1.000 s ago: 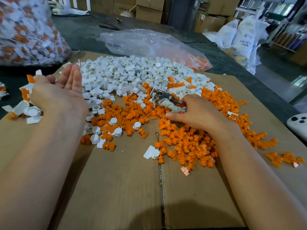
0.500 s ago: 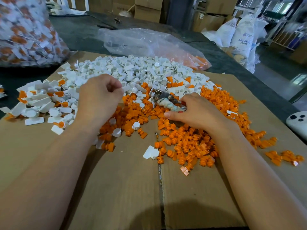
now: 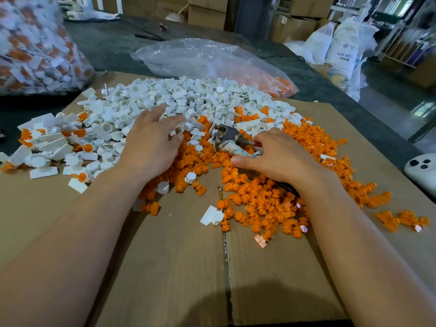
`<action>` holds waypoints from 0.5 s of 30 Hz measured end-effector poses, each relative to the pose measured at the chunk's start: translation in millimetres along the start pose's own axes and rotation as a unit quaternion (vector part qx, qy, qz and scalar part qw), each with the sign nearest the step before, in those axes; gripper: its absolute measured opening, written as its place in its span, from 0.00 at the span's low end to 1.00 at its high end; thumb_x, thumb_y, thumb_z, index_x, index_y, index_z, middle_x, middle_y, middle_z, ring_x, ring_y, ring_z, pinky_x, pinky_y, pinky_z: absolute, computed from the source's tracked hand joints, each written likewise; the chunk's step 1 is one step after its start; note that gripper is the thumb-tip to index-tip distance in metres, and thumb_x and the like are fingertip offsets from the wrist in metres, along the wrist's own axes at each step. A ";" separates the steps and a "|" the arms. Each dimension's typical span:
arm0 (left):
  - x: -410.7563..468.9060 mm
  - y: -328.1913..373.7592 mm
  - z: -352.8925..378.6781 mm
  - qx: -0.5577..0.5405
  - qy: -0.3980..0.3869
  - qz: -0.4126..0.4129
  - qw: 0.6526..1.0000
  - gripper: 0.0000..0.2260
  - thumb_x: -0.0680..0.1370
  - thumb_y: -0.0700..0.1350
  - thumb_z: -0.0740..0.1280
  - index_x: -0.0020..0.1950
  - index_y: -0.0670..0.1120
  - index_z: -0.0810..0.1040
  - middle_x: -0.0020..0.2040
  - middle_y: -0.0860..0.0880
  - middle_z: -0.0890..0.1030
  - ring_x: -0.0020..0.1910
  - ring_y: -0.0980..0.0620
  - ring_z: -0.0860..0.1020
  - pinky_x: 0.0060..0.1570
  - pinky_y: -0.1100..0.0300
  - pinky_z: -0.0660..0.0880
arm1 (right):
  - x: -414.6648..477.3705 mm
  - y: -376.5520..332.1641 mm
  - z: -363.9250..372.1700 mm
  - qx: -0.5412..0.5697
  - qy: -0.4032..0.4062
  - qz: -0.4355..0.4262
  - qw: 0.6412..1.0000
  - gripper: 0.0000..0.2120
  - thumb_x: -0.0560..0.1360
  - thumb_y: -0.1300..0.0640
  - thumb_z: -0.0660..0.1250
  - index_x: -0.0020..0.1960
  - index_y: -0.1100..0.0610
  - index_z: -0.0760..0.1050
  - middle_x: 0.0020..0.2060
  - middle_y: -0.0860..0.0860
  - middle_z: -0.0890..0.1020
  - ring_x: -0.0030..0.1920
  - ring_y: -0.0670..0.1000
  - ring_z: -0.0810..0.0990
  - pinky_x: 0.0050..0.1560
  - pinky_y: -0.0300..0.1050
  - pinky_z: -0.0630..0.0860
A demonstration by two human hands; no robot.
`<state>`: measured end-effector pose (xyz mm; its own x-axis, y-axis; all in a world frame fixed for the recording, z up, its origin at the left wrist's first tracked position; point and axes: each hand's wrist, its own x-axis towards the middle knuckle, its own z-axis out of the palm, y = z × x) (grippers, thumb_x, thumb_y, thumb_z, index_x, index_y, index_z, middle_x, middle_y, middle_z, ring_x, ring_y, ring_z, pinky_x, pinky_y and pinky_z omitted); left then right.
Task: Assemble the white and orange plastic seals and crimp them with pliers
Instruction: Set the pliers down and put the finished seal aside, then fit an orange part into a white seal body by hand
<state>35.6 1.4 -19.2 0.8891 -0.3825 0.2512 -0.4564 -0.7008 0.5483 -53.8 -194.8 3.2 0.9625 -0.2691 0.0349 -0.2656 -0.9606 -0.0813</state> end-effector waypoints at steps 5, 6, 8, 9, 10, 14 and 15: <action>3.9 -2.9 4.2 0.086 -0.087 -0.004 0.992 0.20 0.81 0.51 0.54 0.74 0.57 0.59 0.78 0.47 0.50 0.76 0.41 0.45 0.72 0.46 0.47 | -2.4 -1.7 -1.9 0.003 0.021 -0.002 1.000 0.39 0.67 0.30 0.59 0.67 0.56 0.66 0.65 0.56 0.68 0.65 0.56 0.66 0.56 0.48 0.66; 4.0 -3.3 4.6 0.102 -0.092 0.001 0.991 0.20 0.82 0.51 0.54 0.74 0.56 0.60 0.77 0.47 0.52 0.76 0.41 0.46 0.72 0.46 0.47 | -2.7 -2.7 -2.0 0.003 0.020 -0.004 1.000 0.39 0.67 0.30 0.59 0.68 0.56 0.66 0.67 0.56 0.67 0.66 0.56 0.65 0.59 0.49 0.66; 4.0 -3.6 4.0 0.106 -0.086 0.009 0.991 0.18 0.82 0.50 0.54 0.72 0.52 0.64 0.75 0.46 0.59 0.75 0.41 0.51 0.71 0.46 0.50 | -3.6 -4.9 -2.8 0.011 0.029 -0.011 0.999 0.37 0.68 0.31 0.60 0.68 0.55 0.66 0.68 0.56 0.66 0.68 0.55 0.64 0.62 0.49 0.64; 3.7 -3.5 3.7 0.103 -0.078 0.013 0.992 0.17 0.81 0.49 0.54 0.70 0.50 0.67 0.73 0.45 0.64 0.73 0.41 0.54 0.69 0.46 0.53 | -4.3 -6.1 -3.4 0.019 0.044 -0.019 0.999 0.35 0.69 0.32 0.60 0.67 0.54 0.68 0.67 0.55 0.67 0.67 0.54 0.65 0.61 0.48 0.64; 3.1 -3.2 3.2 0.100 -0.068 0.021 0.992 0.15 0.81 0.48 0.55 0.66 0.47 0.70 0.69 0.45 0.68 0.71 0.41 0.58 0.68 0.46 0.56 | -5.0 -7.2 -4.6 0.032 0.066 -0.028 0.997 0.32 0.69 0.34 0.61 0.65 0.54 0.69 0.64 0.54 0.69 0.65 0.53 0.66 0.58 0.45 0.64; 0.2 1.1 0.0 0.076 -0.040 0.035 0.996 0.06 0.80 0.44 0.58 0.44 0.45 0.70 0.46 0.46 0.71 0.58 0.41 0.69 0.58 0.47 0.66 | -9.8 -14.2 -11.8 0.113 0.149 -0.075 0.980 0.20 0.73 0.42 0.64 0.60 0.52 0.75 0.55 0.49 0.74 0.57 0.48 0.70 0.49 0.37 0.60; -0.8 2.3 -0.8 0.079 -0.037 0.038 0.995 0.06 0.80 0.43 0.59 0.43 0.46 0.70 0.45 0.47 0.71 0.56 0.41 0.70 0.56 0.48 0.67 | -11.5 -16.7 -13.0 0.125 0.151 -0.096 0.976 0.17 0.73 0.44 0.65 0.58 0.52 0.76 0.53 0.48 0.74 0.55 0.46 0.70 0.48 0.36 0.60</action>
<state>33.9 0.6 -17.5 0.8500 -0.4770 0.2236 -0.5264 -0.7524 0.3961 -61.1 -176.6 17.0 0.9226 -0.1309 0.3628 -0.0247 -0.9588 -0.2832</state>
